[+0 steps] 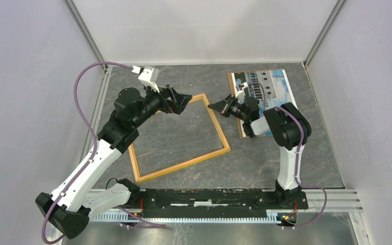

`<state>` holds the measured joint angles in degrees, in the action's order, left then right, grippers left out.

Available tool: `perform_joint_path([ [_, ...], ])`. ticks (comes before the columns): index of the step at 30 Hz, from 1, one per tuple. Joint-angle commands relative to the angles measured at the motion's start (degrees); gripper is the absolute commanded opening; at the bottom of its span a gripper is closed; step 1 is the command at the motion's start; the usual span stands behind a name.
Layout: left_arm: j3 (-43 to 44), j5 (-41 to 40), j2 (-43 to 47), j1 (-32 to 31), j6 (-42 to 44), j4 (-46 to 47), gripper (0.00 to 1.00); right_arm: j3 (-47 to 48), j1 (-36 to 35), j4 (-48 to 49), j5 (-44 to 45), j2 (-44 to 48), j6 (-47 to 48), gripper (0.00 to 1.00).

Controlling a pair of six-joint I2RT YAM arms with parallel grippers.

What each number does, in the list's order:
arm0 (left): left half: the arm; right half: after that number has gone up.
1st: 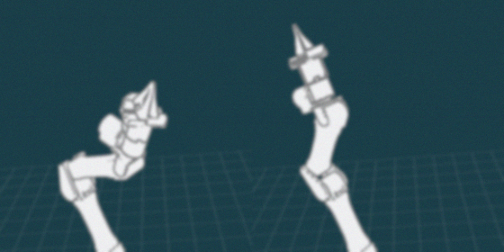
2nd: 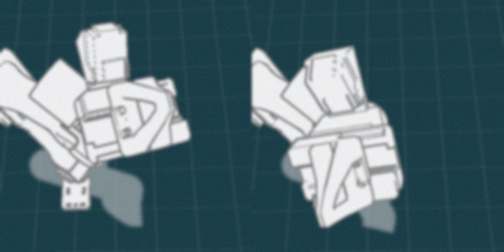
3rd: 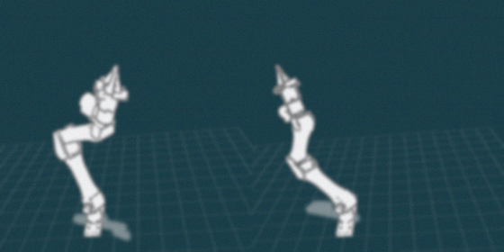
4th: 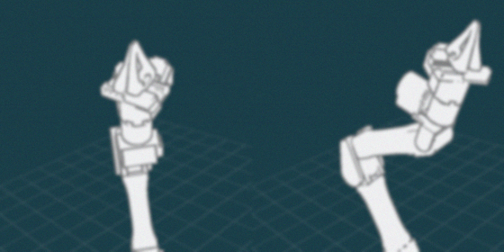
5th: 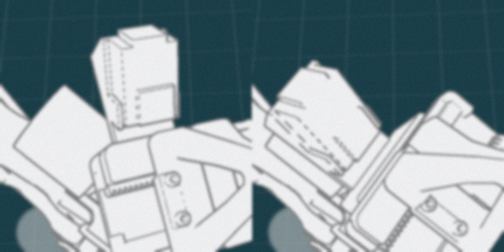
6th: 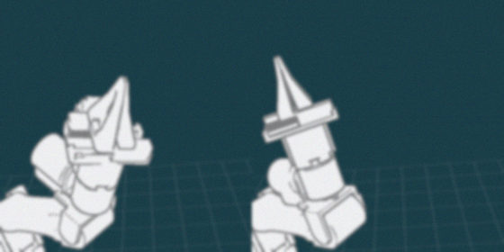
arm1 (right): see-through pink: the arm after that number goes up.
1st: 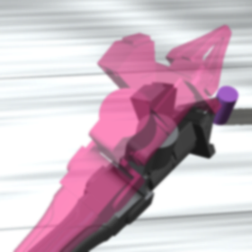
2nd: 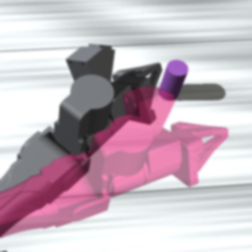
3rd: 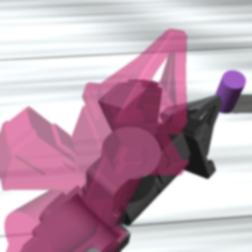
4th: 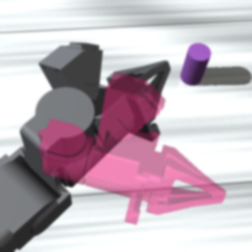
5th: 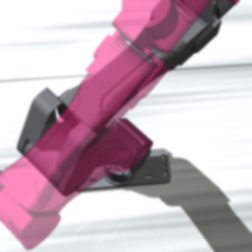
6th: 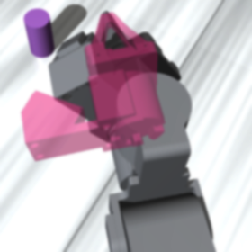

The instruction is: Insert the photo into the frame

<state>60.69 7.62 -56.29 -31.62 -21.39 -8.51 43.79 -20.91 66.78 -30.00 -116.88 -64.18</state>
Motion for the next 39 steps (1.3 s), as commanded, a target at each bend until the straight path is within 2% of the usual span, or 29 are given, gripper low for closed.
perform_joint_path([
  [1, -0.2, -0.2, -1.1, 1.5, -1.7, 2.6, 1.00, 6.8, 0.8, -1.0, -13.5, -2.9, -4.6, 0.00],
  [6, -0.6, 0.1, -2.2, 2.7, -2.3, 3.1, 1.00, 9.7, 1.4, -7.7, -16.5, -2.8, -3.3, 0.00],
  [10, -0.5, 0.5, -3.0, 3.0, -2.6, 3.1, 1.00, 10.0, 3.2, -3.7, -19.5, -5.0, -8.5, 0.00],
  [14, -0.6, 0.8, -3.3, 3.3, -2.9, 3.2, 1.00, 12.6, 3.3, -7.6, -22.1, -6.1, -7.4, 0.00],
  [20, -0.6, 1.0, -3.3, 3.5, -3.1, 3.3, 1.00, 13.2, 2.9, -7.9, -22.3, -7.3, -7.9, 0.00],
  [39, -0.7, 1.8, -4.3, 4.1, -3.8, 3.6, 1.00, 13.9, 1.1, 8.6, -22.3, -14.6, -22.7, 0.00],
])
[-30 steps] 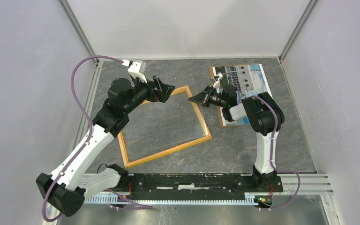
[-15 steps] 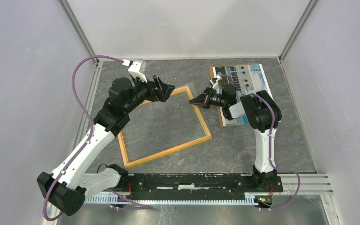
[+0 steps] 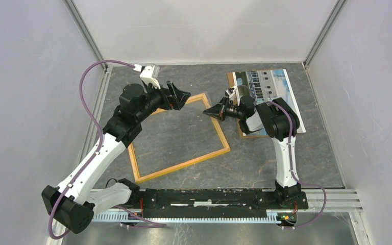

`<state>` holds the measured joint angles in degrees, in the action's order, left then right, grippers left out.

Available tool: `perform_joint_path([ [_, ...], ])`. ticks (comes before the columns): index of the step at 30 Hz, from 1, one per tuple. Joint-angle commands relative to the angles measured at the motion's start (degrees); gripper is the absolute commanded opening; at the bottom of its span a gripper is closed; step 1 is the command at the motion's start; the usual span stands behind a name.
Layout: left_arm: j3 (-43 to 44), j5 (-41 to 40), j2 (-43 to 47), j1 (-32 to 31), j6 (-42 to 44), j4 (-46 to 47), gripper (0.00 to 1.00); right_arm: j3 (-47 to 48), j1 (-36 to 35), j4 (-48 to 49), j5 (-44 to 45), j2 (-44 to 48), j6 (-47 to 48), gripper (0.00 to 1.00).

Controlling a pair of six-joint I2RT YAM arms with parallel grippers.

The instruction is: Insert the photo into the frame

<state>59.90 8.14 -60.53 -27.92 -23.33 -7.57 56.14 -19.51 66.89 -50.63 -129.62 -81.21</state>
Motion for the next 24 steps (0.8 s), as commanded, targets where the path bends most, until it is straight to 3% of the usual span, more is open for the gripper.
perform_joint_path([
  [1, 0.0, 1.3, -0.1, 0.4, -1.9, 2.6, 1.00, 1.4, -0.1, 10.9, -1.7, -2.2, -7.6, 0.00],
  [10, 0.0, 1.7, -0.1, 0.7, -2.3, 2.8, 1.00, 1.2, 0.2, 14.1, -1.8, -0.1, -11.2, 0.00],
  [17, 0.0, 1.9, 0.2, 0.8, -2.5, 2.9, 1.00, 0.6, 0.2, -4.4, -0.2, 5.3, 5.7, 0.00],
  [24, 0.0, 2.2, 0.2, 0.9, -2.8, 3.1, 1.00, -1.3, -1.1, -17.3, 1.9, 9.2, 20.1, 0.29],
])
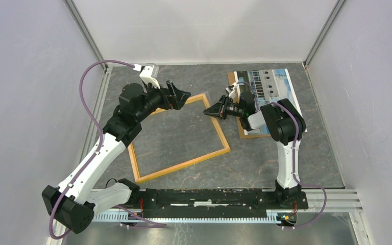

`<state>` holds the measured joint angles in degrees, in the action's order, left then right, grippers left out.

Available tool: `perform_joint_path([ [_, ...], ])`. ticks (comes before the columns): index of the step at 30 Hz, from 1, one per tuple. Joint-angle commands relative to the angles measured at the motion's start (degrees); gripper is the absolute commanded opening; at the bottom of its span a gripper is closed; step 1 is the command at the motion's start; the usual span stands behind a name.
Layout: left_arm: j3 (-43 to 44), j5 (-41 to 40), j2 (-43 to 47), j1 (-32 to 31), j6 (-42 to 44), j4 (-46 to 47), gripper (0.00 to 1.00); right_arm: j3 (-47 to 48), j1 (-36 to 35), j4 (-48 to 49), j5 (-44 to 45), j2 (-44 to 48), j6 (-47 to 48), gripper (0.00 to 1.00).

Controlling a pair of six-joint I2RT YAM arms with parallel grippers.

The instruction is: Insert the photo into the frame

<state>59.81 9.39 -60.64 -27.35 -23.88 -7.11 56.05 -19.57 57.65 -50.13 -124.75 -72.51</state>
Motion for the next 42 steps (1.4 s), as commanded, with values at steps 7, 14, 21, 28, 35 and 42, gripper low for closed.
perform_joint_path([
  [7, 0.0, 1.4, 0.2, 0.7, -2.7, 2.9, 1.00, -5.9, -3.6, -15.2, 3.7, 9.4, 22.3, 0.43],
  [14, -0.3, 2.1, 0.0, 1.2, -3.5, 3.4, 1.00, -11.1, -5.4, -14.6, 4.6, 13.2, 24.4, 0.46],
  [21, -0.3, 2.1, -0.3, 1.4, -3.6, 3.3, 1.00, -10.3, -6.1, -14.2, 4.8, 14.6, 23.0, 0.24],
  [28, 0.0, 1.6, 1.4, 1.7, -2.7, 3.0, 1.00, -8.6, -6.2, -19.0, 4.0, 20.3, 22.2, 0.00],
  [35, 1.6, -0.2, 7.1, 4.0, -0.9, 1.5, 1.00, -6.0, -10.3, -7.4, 0.1, 24.1, 7.9, 0.00],
  [42, 2.3, 0.6, 15.2, 16.8, -6.8, 4.0, 0.99, 0.4, -17.0, 11.6, -0.4, 19.3, -10.4, 0.00],
])
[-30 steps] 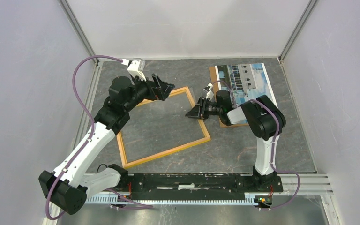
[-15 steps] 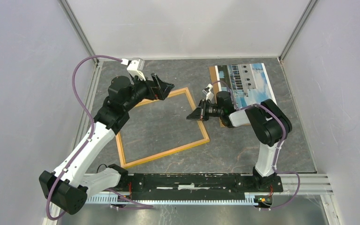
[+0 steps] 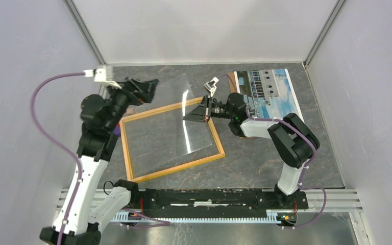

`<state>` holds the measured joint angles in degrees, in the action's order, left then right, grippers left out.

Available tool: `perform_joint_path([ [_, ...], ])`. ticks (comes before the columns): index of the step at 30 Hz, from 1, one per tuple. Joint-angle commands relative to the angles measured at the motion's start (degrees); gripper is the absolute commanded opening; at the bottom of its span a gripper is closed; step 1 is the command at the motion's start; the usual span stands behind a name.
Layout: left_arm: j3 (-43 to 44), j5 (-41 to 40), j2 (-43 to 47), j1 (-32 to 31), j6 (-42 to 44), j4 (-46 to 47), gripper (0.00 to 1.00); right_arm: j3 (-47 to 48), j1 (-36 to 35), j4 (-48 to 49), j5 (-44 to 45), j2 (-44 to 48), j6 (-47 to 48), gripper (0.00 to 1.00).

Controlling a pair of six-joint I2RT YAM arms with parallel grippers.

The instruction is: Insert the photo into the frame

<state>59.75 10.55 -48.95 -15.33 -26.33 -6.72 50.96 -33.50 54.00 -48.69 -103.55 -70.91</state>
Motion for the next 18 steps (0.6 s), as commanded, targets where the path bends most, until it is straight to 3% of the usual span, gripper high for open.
perform_joint_path([
  [1, 2.6, -1.0, 3.7, 5.2, -4.0, 3.1, 0.99, 6.2, -3.4, 15.8, -1.6, -2.3, -12.6, 0.00],
  [9, 1.6, -0.7, 2.6, 5.4, -3.6, 2.6, 0.99, 7.1, -3.8, 11.1, 0.5, -3.3, -10.4, 0.00],
  [18, 1.0, -0.3, 0.8, 5.5, -3.8, 2.7, 0.99, 7.6, -1.9, 17.2, 0.5, -14.7, -13.4, 0.00],
])
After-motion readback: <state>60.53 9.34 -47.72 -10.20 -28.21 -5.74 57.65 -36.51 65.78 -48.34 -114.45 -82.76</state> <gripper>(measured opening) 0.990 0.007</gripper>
